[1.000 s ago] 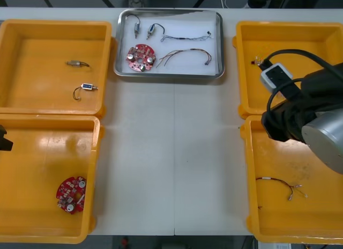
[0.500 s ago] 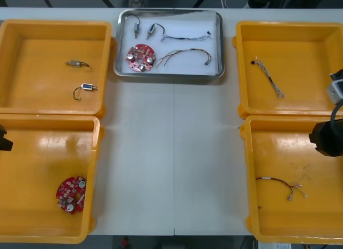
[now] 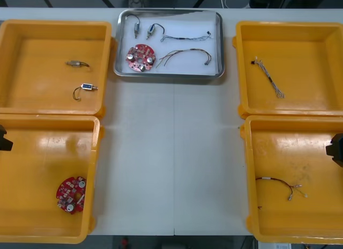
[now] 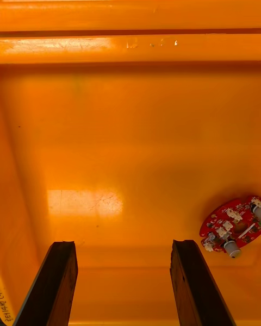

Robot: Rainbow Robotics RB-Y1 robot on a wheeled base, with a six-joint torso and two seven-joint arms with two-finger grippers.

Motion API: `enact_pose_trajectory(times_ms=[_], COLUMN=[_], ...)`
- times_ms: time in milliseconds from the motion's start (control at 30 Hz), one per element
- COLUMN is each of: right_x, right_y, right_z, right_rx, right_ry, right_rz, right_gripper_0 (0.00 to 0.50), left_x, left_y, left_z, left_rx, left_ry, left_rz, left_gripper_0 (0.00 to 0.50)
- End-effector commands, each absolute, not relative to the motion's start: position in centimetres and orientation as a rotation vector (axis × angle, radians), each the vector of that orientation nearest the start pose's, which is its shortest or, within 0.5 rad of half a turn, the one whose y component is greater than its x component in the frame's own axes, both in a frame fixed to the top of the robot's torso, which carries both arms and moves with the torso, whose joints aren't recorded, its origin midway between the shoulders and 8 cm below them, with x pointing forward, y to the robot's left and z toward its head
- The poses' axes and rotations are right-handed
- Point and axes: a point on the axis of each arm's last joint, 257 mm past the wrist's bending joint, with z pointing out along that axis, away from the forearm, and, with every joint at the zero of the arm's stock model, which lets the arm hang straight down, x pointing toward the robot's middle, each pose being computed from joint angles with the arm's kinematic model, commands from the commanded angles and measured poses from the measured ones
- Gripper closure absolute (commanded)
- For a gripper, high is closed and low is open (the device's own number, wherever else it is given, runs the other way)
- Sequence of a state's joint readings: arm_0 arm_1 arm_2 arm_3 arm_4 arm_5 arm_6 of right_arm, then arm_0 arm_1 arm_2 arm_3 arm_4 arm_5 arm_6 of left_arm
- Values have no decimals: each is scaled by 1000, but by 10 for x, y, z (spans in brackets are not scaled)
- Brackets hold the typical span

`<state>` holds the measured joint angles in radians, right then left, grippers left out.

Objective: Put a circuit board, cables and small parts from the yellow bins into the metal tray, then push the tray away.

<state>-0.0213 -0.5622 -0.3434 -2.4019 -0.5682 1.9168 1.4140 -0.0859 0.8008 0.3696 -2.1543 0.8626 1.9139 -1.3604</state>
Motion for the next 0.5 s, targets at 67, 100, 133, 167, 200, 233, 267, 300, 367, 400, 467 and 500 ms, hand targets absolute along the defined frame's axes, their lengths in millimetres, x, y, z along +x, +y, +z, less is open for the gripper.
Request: enact_pose_trajectory(times_ms=[67,100,133,167,200,233,267,300,367,400,467,500], right_x=[344,344,344,344,344,344,344,344,343,343,343,343], right_y=[-368,-367,-366,-364,-362,-361,-360,-359,-356,-355,-353,-352], right_z=[-186,-186,-187,-188,-189,-189,-190,-190,-191,-191,-192,-192], right_rx=[128,135,138,144,152,152,162,165,168,170,174,176], right_ry=[2583,2583,2584,2586,2585,2584,2587,2586,2587,2590,2592,2591], right_rz=[-91,-77,-71,-59,-46,-43,-35,-28,-14,-6,6,11], right_gripper_0=[0,0,0,0,0,0,0,0,0,0,0,0], left_x=[349,349,349,349,349,349,349,349,349,349,349,349], left_y=[418,418,418,418,418,418,418,418,418,418,418,418], left_z=[-167,-167,-167,-167,-167,-167,-167,-167,-167,-167,-167,-167], left_rx=[105,105,105,105,105,105,105,105,105,105,105,105], left_ry=[2724,2724,2724,2724,2724,2724,2724,2724,2724,2724,2724,2724], left_rz=[144,144,144,144,144,144,144,144,144,144,144,144], left_gripper_0=[0,0,0,0,0,0,0,0,0,0,0,0])
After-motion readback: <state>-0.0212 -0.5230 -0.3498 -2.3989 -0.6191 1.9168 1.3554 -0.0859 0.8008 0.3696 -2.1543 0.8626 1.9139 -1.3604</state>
